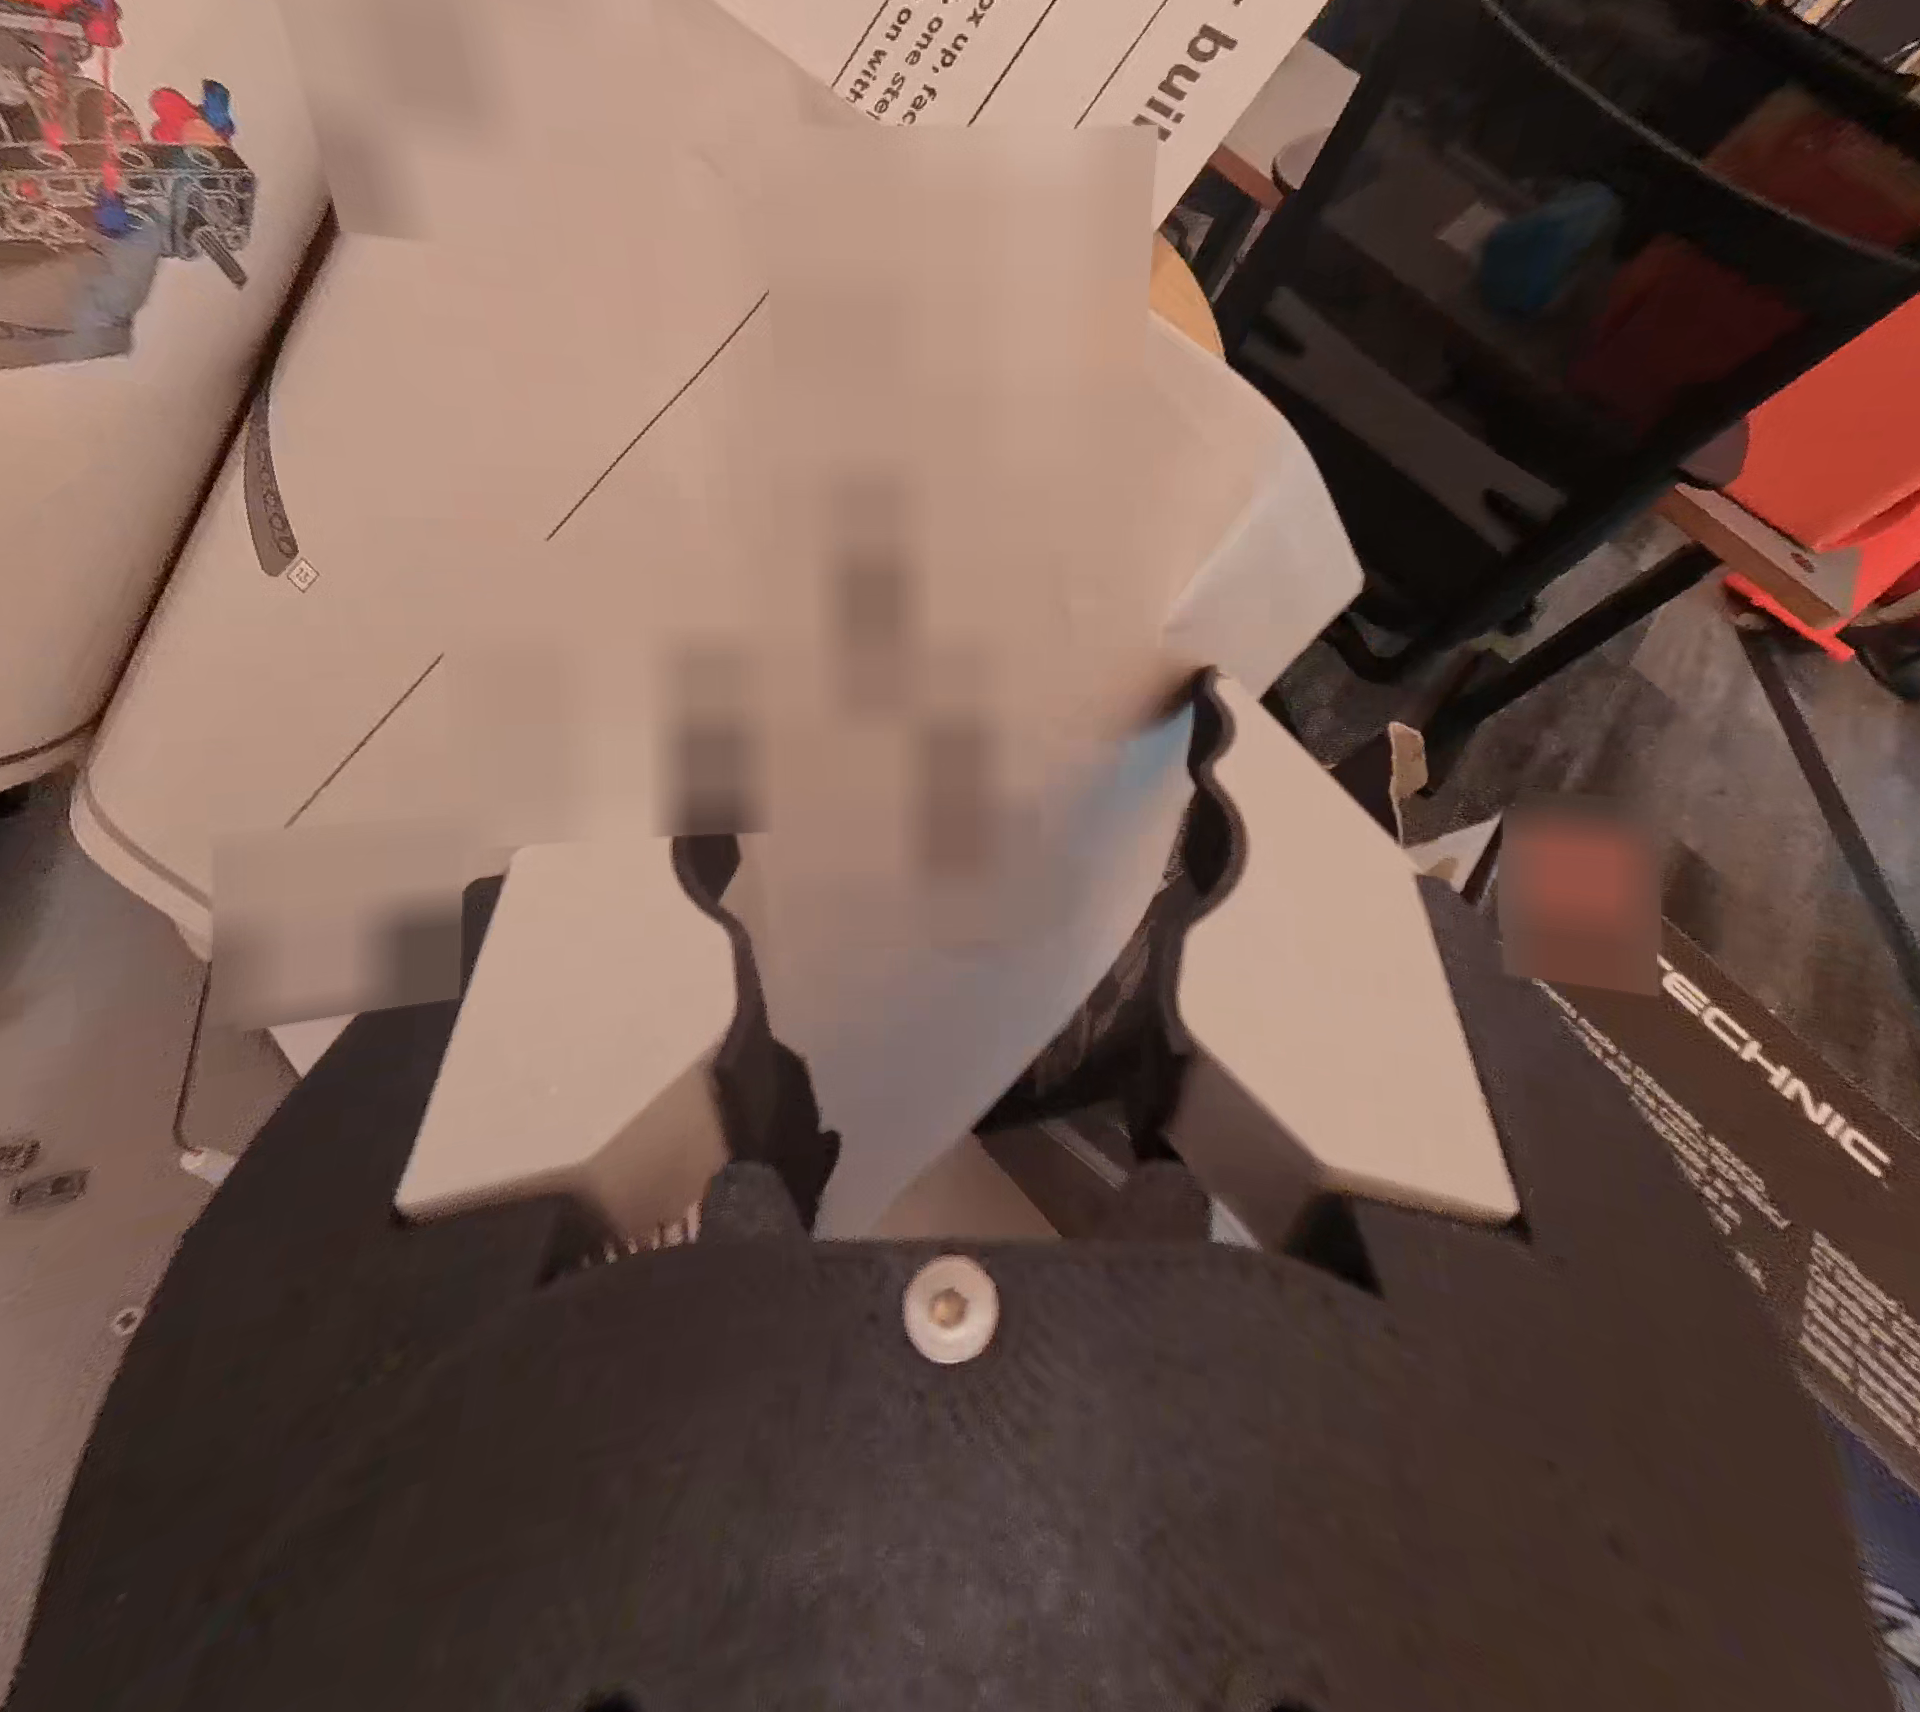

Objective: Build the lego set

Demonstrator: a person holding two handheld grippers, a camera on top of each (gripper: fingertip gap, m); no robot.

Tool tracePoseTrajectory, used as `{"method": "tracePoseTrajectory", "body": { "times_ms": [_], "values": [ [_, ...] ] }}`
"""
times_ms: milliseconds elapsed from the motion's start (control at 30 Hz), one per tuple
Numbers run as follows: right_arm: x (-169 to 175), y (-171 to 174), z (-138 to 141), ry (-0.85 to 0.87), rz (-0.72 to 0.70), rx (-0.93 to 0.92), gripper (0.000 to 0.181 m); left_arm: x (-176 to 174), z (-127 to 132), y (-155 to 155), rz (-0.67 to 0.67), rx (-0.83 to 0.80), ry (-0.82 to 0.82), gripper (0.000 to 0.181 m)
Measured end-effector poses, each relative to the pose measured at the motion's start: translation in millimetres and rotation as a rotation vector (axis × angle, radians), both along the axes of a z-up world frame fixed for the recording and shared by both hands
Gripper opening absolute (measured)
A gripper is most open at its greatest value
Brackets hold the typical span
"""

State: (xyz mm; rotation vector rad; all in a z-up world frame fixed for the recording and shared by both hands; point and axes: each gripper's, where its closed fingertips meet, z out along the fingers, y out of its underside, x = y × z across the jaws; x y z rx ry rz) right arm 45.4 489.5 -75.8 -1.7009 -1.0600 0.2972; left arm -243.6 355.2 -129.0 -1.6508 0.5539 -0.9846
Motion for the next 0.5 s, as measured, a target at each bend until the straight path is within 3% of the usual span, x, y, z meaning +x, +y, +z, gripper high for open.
{"method": "tracePoseTrajectory", "body": {
  "times_ms": [67,100,167,233,300,400,500],
  "values": [
    [1,-1,3,-0.005,-0.018,0.028,0.074,-1,-1,-1,0.002,-0.002,0.004,0.0],
    [3,-1,6,-0.008,-0.026,0.05,0.061,-1,-1,-1,0.002,-0.003,0.007,0.0],
    [5,-8,16,-0.001,-0.012,0.109,0.015,-1,-1,-1,0.002,-0.006,0.011,0.0],
    [0,-18,14,-0.017,0.043,0.097,0.0,-1,0,-1,0.003,-0.004,0.013,0.0],
    [-7,-29,8,-0.045,0.097,0.065,0.0,-1,0,0,0.005,-0.003,0.01,0.0],
    [-33,-65,8,0.059,0.29,-0.105,0.0,0,1,-1,0.0,-0.002,0.005,0.0],
    [-65,-114,30,0.225,0.53,-0.224,0.0,0,0,-3,-0.01,-0.004,-0.001,0.0]
  ]
}}
